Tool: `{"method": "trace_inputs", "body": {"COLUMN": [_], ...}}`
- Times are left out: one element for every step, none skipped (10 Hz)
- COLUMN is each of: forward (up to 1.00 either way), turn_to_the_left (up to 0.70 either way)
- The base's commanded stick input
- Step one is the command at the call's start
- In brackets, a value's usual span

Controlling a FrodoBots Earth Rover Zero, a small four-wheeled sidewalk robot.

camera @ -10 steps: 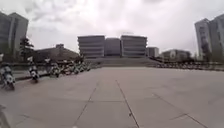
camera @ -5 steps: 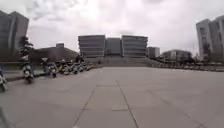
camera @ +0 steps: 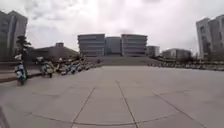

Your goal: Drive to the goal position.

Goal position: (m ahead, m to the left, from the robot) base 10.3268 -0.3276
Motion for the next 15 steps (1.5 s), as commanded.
{"method": "trace_inputs", "body": {"forward": [0.7, 0.7, 0.7, 0.7, 0.7, 0.7, 0.7, 0.7, 0.7, 0.7, 0.7, 0.7, 0.7, 0.7, 0.7], "turn_to_the_left": [0.0, 0.0, 0.0, 0.0, 0.0, 0.0, 0.0, 0.0, 0.0, 0.0, 0.0, 0.0, 0.0, 0.0, 0.0]}}
